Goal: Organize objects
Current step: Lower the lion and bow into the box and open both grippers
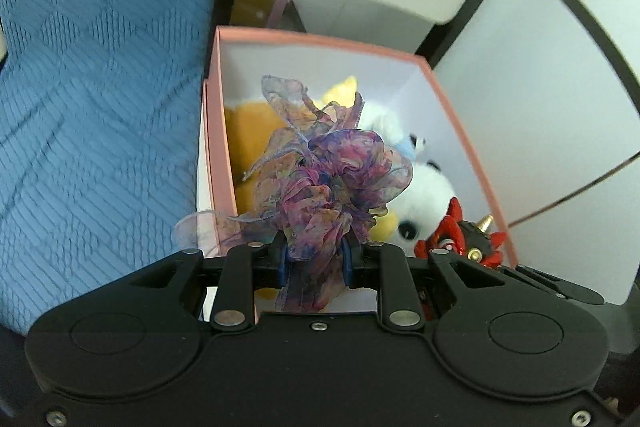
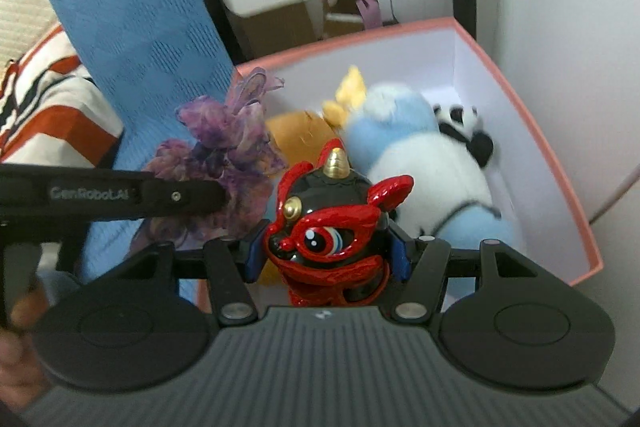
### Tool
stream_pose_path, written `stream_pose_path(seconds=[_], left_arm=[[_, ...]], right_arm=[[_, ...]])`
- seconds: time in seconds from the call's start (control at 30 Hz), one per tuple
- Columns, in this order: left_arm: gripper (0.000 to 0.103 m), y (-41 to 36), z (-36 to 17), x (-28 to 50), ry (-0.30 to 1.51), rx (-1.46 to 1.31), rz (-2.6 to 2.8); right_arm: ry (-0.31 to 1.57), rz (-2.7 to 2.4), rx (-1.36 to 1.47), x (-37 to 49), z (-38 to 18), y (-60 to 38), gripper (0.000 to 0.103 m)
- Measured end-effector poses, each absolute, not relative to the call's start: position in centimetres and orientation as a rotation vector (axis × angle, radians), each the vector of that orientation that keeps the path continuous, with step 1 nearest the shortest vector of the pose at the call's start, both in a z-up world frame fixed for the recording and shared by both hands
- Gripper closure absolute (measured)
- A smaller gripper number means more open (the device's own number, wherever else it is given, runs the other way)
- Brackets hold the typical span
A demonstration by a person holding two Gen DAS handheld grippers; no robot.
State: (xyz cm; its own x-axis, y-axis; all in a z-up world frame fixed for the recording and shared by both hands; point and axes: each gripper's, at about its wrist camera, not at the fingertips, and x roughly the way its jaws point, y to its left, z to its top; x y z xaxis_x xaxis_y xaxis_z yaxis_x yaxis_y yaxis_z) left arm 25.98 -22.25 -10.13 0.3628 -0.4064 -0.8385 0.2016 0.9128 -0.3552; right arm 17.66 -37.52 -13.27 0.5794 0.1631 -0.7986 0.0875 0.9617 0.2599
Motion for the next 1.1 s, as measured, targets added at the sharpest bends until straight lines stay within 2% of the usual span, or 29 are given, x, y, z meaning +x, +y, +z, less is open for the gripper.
stream_pose_path(seconds=[0.1,0.17,0.23,0.27,0.33,0.43,0.9,1.1], left_arm=[[0.077,-22.2,-10.8,25.7,1.156,-0.206,-0.395],[0.067,-22.0,-10.9,25.8,1.158,-0.220,-0.405],[0.064,-21.7,-10.7,26.0,1.160,-0.246,-0.410],[0.057,-21.5,-10.6,26.1,1.160,-0.256,-0.412],[0.051,-21.2,-10.2,26.1,1.152,-0.260,-0.418],[0.047,-20.7,-8.7,25.7,1.137,-0.239,-0.421],[0.021,-18.4,2.5,21.8,0.921,-0.168,-0.484],[0.007,-16.7,5.5,19.4,0.872,-0.164,-0.499]], right_arm=[[0.991,0.044,0.299,17.7,-14.6,-37.8,0.041],[0.997,0.048,0.296,17.7,-15.0,-38.0,0.041],[0.999,0.042,0.301,17.9,-14.9,-38.2,0.041],[0.999,0.038,0.307,18.0,-14.7,-38.3,0.041],[0.998,0.035,0.326,18.1,-14.3,-38.5,0.041],[0.989,0.023,0.337,18.1,-13.2,-38.8,0.041],[0.709,0.035,0.348,12.3,1.3,-38.0,0.041],[0.659,0.017,0.348,8.6,4.0,-37.2,0.041]])
